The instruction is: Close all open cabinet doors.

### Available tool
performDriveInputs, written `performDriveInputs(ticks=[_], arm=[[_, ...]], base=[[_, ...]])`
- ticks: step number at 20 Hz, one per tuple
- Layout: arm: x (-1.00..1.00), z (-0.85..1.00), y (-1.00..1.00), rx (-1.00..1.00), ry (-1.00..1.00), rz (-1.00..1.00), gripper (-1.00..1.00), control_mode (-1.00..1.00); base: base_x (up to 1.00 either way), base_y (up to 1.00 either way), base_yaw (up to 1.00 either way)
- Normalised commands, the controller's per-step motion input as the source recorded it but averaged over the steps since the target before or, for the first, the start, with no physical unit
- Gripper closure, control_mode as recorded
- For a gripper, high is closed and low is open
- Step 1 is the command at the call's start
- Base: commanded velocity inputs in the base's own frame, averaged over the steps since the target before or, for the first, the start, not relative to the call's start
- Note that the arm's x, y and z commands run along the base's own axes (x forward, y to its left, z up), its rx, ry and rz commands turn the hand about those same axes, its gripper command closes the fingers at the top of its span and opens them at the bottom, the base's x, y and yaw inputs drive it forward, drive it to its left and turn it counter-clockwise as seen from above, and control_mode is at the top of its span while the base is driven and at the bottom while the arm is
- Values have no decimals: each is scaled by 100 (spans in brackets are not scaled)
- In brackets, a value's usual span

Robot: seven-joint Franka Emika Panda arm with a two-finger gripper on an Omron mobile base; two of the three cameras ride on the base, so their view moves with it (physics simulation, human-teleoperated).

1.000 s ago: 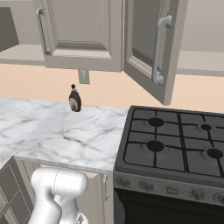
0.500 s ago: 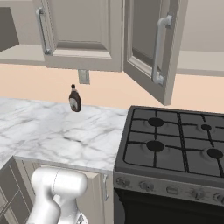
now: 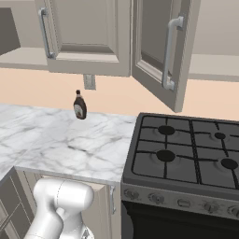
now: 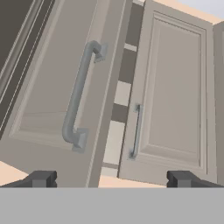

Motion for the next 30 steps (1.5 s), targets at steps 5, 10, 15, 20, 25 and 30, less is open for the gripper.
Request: performDriveInputs(ticks=[5,10,15,20,25,30], arm=[[34,-5,42,2,0,0,-100,-100],[37,-7,21,5,0,0,-100,-100],[43,-6,0,8,0,0,-100,-100],[47,-3,3,4,0,0,-100,-100],[47,-1,24,0,0,0,-100,-100],[41,0,24,0,0,0,-100,-100]], base=[[0,0,0],[0,0,0],[0,0,0],[0,0,0],[0,0,0],[0,0,0]])
